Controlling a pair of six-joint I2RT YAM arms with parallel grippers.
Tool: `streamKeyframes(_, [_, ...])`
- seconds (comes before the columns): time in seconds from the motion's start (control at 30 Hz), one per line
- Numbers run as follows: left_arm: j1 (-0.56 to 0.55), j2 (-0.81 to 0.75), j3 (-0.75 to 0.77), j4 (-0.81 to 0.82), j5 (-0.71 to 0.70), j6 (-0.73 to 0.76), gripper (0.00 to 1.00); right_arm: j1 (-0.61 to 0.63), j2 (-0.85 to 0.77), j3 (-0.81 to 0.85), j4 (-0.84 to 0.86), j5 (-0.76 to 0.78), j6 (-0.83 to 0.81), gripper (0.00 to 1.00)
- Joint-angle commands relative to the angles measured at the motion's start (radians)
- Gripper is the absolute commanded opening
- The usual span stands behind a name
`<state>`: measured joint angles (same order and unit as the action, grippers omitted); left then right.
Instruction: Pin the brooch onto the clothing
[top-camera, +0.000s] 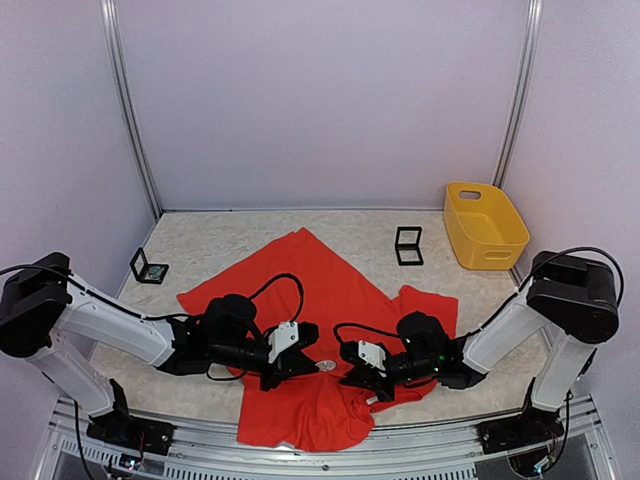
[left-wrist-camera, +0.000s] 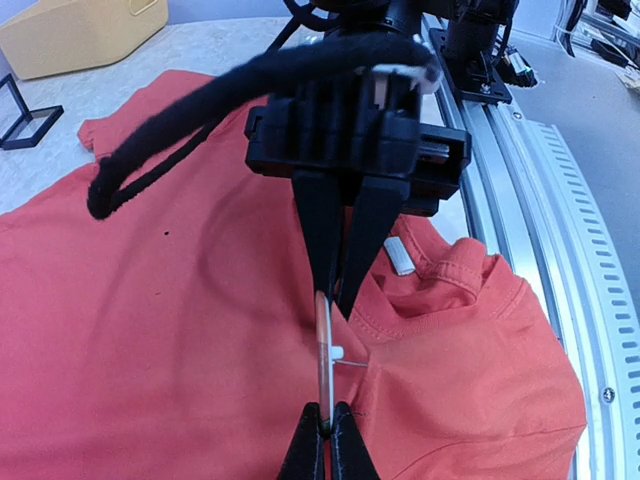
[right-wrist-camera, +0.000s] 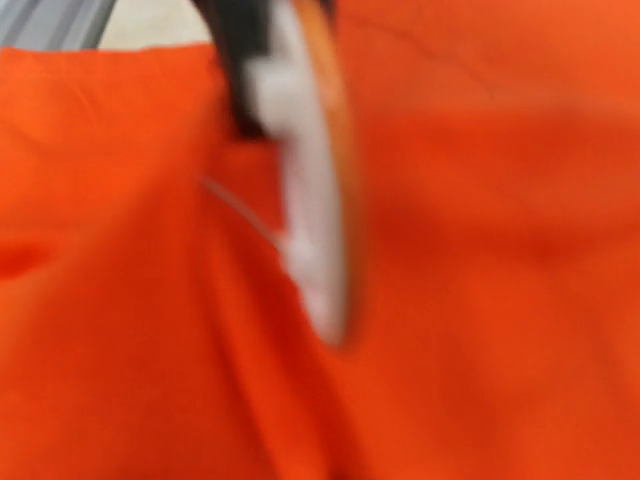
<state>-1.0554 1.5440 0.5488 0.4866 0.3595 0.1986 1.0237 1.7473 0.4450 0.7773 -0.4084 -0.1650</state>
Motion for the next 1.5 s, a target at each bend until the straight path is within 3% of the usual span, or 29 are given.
streamKeyframes(0.0, [-0.005, -0.038, 0.021, -0.009, 0.034, -0.003, 0.00, -0.025, 0.042, -0.006, -0.008, -0.010, 0.035, 0.00])
streamKeyframes(0.4, [-0.002, -0.080, 0.011, -0.027, 0.050, -0.002, 0.00, -0.067, 0.030, 0.014, -0.101, -0.005, 0.048, 0.01])
streamKeyframes(0.53, [-0.002, -0.076, -0.004, -0.009, 0.029, 0.002, 0.00, -0.067, -0.072, 0.012, -0.086, -0.077, 0.063, 0.37])
streamKeyframes(0.6, [0.000, -0.067, -0.010, 0.000, 0.025, 0.000, 0.00, -0.065, -0.122, -0.006, 0.004, -0.101, 0.108, 0.56])
streamKeyframes(0.7, [-0.001, -0.051, -0.007, 0.004, 0.017, -0.008, 0.00, -0.053, -0.134, -0.039, 0.137, -0.121, 0.153, 0.70])
streamKeyframes(0.87, [-0.007, -0.054, -0.009, 0.025, 0.016, -0.016, 0.00, -0.026, -0.047, 0.006, 0.169, -0.134, 0.162, 0.70])
streamKeyframes(1.17, [-0.012, -0.062, -0.005, 0.006, 0.005, -0.014, 0.00, -0.009, 0.005, 0.074, 0.201, -0.166, 0.209, 0.60])
streamKeyframes(1.3, [-0.014, -0.071, -0.003, 0.000, -0.001, -0.008, 0.00, -0.008, 0.013, 0.087, 0.186, -0.153, 0.215, 0.39])
streamKeyframes(1.47, [-0.014, -0.078, 0.000, -0.013, -0.003, -0.003, 0.00, -0.009, 0.018, 0.097, 0.162, -0.122, 0.209, 0.32])
